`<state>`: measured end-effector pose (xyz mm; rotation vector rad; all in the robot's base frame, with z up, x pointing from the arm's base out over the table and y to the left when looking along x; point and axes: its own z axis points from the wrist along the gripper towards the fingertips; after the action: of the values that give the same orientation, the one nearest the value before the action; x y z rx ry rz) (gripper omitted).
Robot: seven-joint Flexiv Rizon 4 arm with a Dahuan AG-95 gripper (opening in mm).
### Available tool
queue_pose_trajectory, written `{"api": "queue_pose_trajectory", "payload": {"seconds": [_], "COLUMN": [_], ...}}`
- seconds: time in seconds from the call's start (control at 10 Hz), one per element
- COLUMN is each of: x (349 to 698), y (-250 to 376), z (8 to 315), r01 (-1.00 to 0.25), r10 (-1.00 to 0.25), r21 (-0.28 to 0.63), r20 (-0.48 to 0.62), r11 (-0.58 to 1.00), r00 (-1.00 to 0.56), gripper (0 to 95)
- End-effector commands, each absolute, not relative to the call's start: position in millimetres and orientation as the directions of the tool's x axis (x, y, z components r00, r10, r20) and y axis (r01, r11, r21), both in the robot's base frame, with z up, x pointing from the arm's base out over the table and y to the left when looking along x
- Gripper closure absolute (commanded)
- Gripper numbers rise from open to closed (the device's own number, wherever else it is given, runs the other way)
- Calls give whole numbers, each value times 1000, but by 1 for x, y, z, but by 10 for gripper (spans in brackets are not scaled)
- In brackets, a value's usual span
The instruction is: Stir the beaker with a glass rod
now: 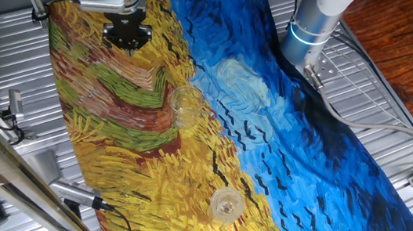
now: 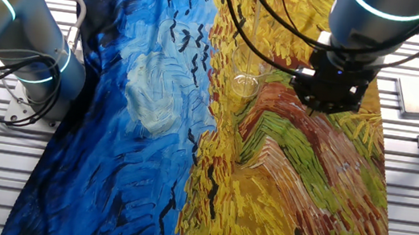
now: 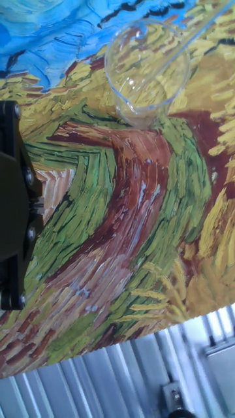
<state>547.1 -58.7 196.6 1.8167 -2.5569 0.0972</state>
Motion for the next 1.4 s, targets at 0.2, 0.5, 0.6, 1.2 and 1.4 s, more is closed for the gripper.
{"api": "queue_pose_trajectory", "payload": {"seconds": [0.2,0.5,0.6,1.2,1.4], "x": [547,547,547,546,546], "y": [-56,-54,-54,-49,-49], "z": [197,196,197,200,200], "r01": [-942,-942,-942,-930,-935], "r10": [-942,-942,-942,-930,-935], "r21": [-50,-52,-52,-37,-36], "r20": [34,34,34,18,16], "r11": [332,332,331,365,353], "r00": [-334,-334,-333,-366,-354], "gripper": [950,950,950,950,950]}}
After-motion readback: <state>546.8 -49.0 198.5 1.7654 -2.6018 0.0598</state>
